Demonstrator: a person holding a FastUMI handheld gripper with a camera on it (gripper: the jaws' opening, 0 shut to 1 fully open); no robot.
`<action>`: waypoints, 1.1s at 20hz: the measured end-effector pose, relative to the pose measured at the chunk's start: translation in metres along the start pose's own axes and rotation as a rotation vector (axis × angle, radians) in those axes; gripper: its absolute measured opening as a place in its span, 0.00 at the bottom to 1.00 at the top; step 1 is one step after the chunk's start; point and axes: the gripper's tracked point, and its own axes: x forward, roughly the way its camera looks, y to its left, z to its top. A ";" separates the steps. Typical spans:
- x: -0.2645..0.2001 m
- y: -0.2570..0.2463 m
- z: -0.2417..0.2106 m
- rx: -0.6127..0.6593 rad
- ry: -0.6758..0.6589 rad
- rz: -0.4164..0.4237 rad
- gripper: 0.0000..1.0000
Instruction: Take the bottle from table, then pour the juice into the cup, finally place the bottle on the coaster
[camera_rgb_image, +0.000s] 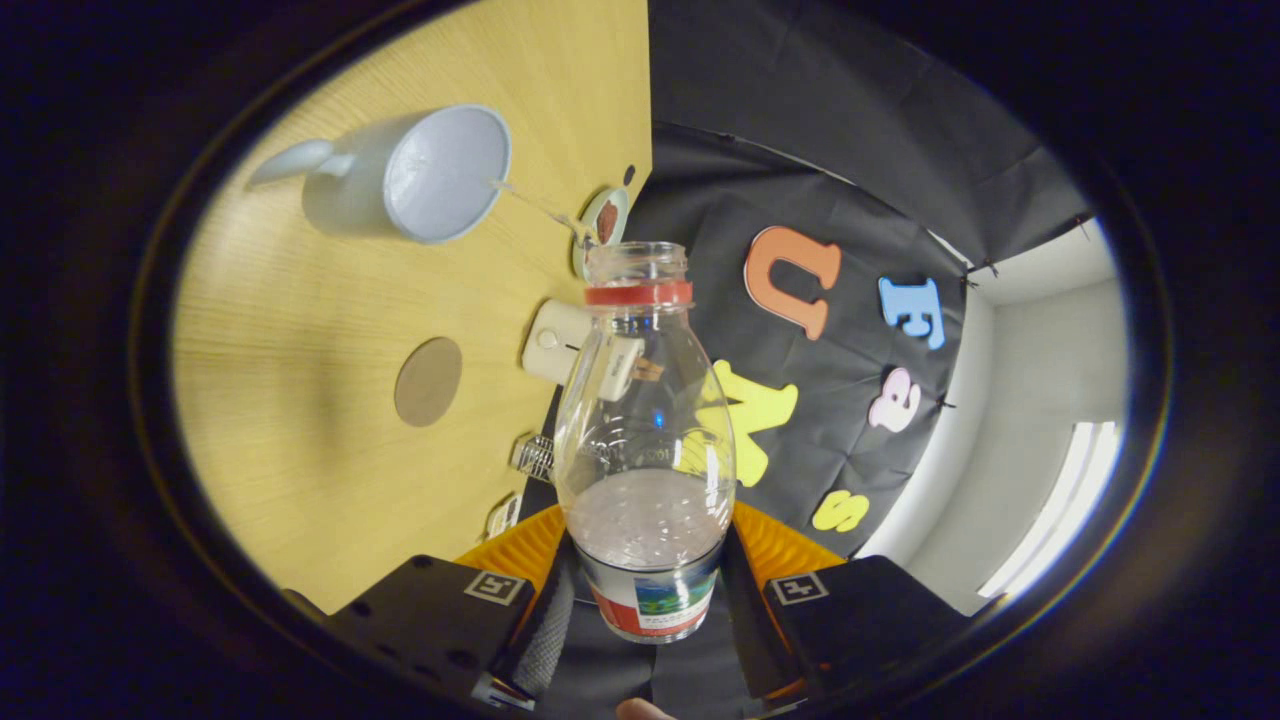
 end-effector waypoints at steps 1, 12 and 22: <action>0.001 0.000 0.000 -0.005 0.001 0.001 0.74; -0.004 -0.014 0.007 -0.035 -0.009 -0.013 0.74; -0.003 -0.027 0.012 -0.069 -0.012 -0.019 0.74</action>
